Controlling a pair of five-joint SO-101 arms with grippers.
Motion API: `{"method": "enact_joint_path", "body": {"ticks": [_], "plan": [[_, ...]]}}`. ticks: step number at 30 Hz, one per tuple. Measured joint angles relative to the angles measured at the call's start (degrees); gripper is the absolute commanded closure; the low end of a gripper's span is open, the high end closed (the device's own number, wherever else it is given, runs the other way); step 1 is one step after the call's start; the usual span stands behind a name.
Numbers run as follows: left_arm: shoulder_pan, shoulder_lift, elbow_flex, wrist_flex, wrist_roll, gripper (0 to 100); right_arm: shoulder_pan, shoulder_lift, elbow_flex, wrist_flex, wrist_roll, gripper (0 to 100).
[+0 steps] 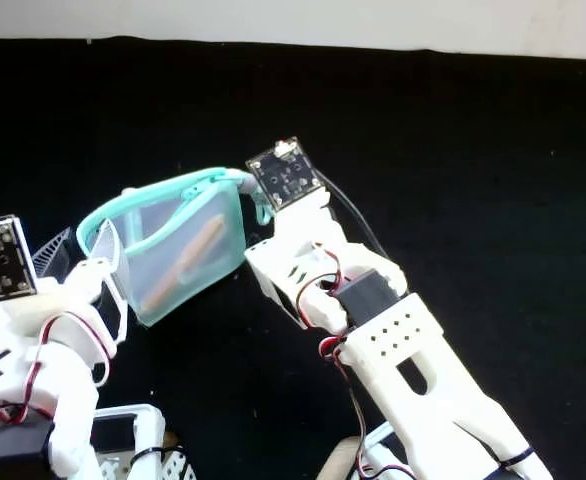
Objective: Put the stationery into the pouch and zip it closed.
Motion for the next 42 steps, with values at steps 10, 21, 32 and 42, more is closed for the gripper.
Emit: {"method": "enact_joint_path", "body": {"ticks": [10,21,32,42], "plan": [[0.09,-0.18,-0.26,6.24,-3.87,85,0.00,0.00,0.00,0.00,0.00,68.5],[6.33,-0.26,-0.70,10.99,-3.96,91,0.18,0.00,0.00,0.00,0.00,68.5],[10.29,-0.18,-0.53,11.69,-4.75,99,0.26,0.00,0.00,0.00,0.00,68.5],[10.11,0.26,-9.32,14.15,-4.75,99,0.26,0.00,0.00,0.00,0.00,68.5]]}}
